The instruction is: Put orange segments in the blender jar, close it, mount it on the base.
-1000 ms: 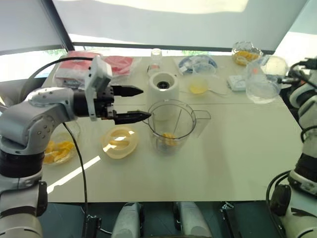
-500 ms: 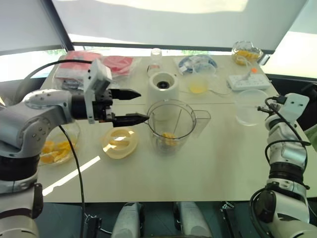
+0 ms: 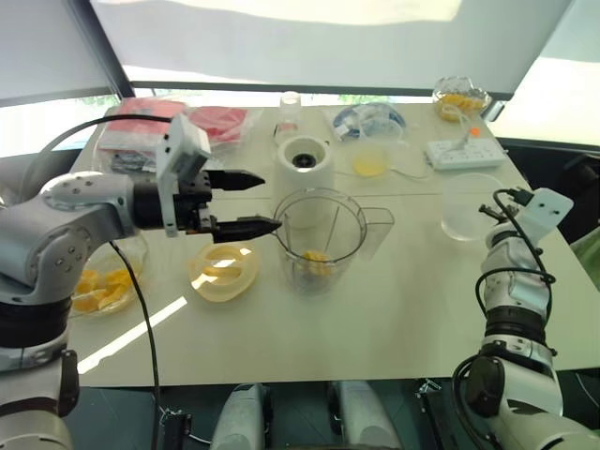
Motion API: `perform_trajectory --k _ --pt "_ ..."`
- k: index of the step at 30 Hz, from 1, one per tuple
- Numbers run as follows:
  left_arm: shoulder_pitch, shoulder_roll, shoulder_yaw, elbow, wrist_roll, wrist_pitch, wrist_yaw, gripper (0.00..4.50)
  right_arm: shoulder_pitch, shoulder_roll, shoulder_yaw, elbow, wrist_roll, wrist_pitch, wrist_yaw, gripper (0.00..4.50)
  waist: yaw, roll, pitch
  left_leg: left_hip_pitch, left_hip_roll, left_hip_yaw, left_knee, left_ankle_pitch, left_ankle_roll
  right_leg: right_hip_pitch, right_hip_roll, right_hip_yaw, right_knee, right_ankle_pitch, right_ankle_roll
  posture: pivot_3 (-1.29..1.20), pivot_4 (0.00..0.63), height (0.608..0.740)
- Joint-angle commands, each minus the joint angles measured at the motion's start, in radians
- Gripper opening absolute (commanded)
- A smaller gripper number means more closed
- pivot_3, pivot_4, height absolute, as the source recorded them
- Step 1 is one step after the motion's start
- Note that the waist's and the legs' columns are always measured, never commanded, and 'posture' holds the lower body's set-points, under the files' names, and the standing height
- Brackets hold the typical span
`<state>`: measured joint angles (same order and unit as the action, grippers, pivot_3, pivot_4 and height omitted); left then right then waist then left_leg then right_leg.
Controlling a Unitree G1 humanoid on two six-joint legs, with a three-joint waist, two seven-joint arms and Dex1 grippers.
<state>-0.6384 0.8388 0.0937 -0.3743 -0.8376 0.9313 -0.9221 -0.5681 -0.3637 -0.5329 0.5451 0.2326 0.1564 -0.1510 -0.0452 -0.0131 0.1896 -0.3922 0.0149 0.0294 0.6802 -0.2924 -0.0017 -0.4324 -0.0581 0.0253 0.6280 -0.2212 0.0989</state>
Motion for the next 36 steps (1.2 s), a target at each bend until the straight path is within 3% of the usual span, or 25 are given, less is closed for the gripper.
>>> perform_trajectory --k 1,15,18,24,25,36 --pt "-0.009 -0.004 0.005 -0.018 0.005 -0.021 0.004 4.50 0.017 0.031 -0.018 -0.022 0.028 -0.007 -0.039 0.03 -0.001 0.000 0.000 0.000 0.000 0.000 0.000 0.000 0.000 0.000 0.000 0.000 0.000 0.000 0.000 0.00 0.150 0.740" --pt "-0.009 -0.012 -0.005 -0.016 0.026 -0.031 -0.001 4.50 0.041 0.047 0.010 0.015 0.028 0.006 -0.078 0.03 -0.003 -0.001 -0.001 0.002 0.000 0.000 0.000 0.000 0.000 0.002 0.000 0.000 0.000 -0.001 -0.003 0.00 0.150 0.740" --pt "-0.006 -0.011 -0.009 -0.011 0.034 -0.038 -0.003 4.50 0.044 0.046 0.013 0.013 0.029 0.005 -0.077 1.02 -0.002 -0.001 -0.001 0.002 0.000 0.000 0.000 0.000 0.000 0.002 0.000 0.000 0.000 -0.001 -0.003 0.00 0.150 0.740" --pt "0.000 -0.010 -0.016 -0.010 0.040 -0.049 -0.005 4.50 0.067 0.051 0.022 -0.032 0.028 0.023 -0.086 4.20 -0.004 0.000 0.000 0.002 0.000 0.000 0.000 0.000 0.000 0.001 0.000 0.001 0.000 -0.001 -0.003 0.00 0.150 0.740" --pt "0.000 -0.011 -0.016 -0.010 0.040 -0.049 -0.004 4.50 0.075 0.054 0.024 -0.050 0.027 0.028 -0.089 4.46 -0.003 0.000 0.000 0.002 0.000 0.000 0.000 0.000 0.000 0.001 0.000 0.001 0.000 -0.001 -0.003 0.00 0.150 0.740" --pt "0.004 -0.028 -0.029 0.001 0.055 -0.067 -0.005 4.50 0.215 0.093 0.054 -0.323 0.013 0.145 -0.135 4.46 0.001 0.000 0.000 0.001 0.000 0.000 0.000 0.000 0.000 0.001 0.000 0.000 0.000 -0.001 -0.003 0.00 0.150 0.740"
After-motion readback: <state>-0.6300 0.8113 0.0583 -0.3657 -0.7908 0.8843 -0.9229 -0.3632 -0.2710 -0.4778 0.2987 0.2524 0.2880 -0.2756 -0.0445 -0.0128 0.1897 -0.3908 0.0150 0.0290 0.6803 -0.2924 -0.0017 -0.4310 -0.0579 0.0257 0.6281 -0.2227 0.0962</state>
